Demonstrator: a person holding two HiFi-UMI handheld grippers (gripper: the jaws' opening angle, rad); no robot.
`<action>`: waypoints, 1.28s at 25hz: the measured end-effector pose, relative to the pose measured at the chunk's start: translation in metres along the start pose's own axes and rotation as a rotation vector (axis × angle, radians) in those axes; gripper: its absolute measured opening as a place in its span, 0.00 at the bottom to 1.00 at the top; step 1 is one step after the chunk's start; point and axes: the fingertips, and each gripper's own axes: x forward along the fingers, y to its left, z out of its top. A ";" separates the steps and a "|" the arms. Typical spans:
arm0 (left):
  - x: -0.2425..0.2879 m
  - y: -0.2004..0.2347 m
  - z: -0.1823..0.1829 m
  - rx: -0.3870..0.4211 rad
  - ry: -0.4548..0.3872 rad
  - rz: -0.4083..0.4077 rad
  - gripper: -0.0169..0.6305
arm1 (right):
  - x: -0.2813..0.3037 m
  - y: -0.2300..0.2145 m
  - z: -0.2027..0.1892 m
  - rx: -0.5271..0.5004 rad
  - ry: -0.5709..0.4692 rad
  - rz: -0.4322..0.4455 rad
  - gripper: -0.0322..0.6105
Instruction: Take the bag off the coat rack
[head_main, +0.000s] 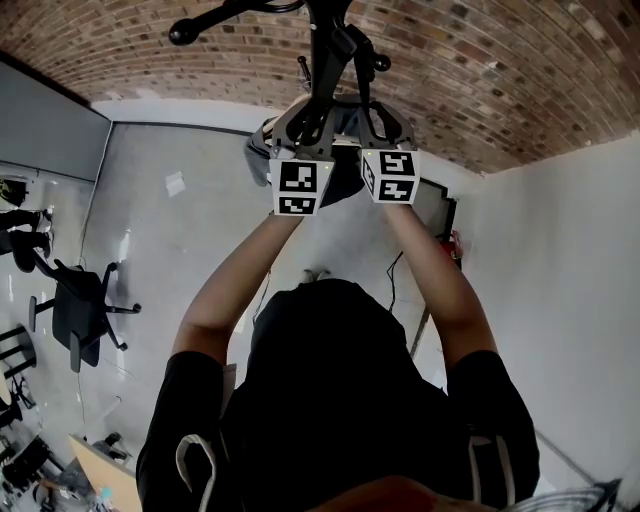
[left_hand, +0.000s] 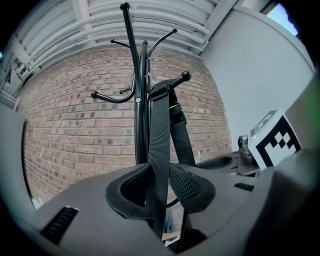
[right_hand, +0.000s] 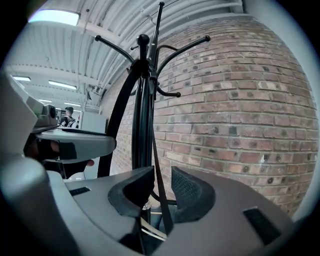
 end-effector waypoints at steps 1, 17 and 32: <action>0.001 0.000 0.000 0.004 0.003 0.000 0.20 | 0.003 0.000 -0.002 -0.001 0.008 0.003 0.21; 0.012 0.017 -0.011 -0.065 0.076 0.054 0.15 | 0.018 0.008 -0.003 -0.002 0.010 0.059 0.09; -0.005 0.009 0.018 -0.056 0.060 0.002 0.06 | -0.014 -0.019 0.009 0.030 -0.014 0.002 0.08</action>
